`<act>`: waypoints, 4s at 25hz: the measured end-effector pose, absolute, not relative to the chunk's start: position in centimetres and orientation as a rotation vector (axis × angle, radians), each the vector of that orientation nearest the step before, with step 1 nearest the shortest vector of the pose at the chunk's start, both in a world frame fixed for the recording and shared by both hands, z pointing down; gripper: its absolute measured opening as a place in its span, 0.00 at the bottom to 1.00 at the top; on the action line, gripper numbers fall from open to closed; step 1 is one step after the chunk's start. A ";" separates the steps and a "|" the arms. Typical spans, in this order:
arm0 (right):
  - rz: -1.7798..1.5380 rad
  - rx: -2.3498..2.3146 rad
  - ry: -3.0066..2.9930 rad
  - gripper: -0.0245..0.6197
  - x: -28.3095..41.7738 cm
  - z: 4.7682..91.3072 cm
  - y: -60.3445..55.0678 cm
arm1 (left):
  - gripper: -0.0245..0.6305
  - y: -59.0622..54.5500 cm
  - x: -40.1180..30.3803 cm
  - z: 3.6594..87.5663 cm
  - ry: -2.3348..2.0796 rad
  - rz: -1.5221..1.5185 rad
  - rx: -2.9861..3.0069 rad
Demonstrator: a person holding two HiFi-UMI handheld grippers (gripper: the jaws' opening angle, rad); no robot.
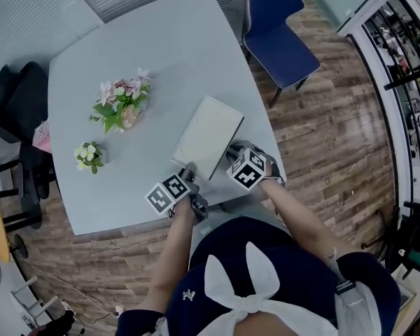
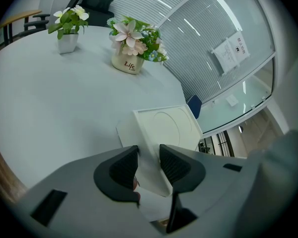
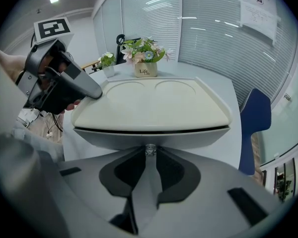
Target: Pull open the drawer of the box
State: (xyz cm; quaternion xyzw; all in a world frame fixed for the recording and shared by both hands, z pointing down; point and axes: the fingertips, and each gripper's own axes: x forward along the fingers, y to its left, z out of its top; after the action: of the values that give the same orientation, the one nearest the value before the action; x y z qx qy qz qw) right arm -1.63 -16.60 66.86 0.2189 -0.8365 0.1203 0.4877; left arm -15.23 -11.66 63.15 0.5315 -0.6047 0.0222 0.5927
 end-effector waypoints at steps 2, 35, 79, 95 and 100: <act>0.293 0.535 -2.039 0.15 -1.6 66.8 -16.6 | 0.26 -11.7 -15.2 63.1 -1.405 0.048 1.236; 0.328 0.526 -2.034 0.15 0.9 66.8 -15.2 | 0.27 -11.8 -15.4 63.2 -1.401 0.064 1.244; 0.349 0.580 -1.982 0.15 4.2 66.8 -13.7 | 0.27 -11.9 -15.5 63.2 -1.424 0.074 1.247; 0.328 0.574 -1.962 0.15 6.0 66.7 -12.8 | 0.27 -12.0 -15.4 63.1 -1.429 0.060 1.257; 0.342 0.577 -1.964 0.15 6.5 66.8 -12.3 | 0.27 -12.0 -15.5 63.2 -1.430 0.062 1.258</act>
State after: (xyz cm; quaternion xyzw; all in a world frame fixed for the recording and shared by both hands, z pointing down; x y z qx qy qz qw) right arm 6.51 -12.32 66.81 0.2394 -0.8150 0.1419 0.5083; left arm -15.48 -11.97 63.19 0.5382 -0.6117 0.0267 0.5792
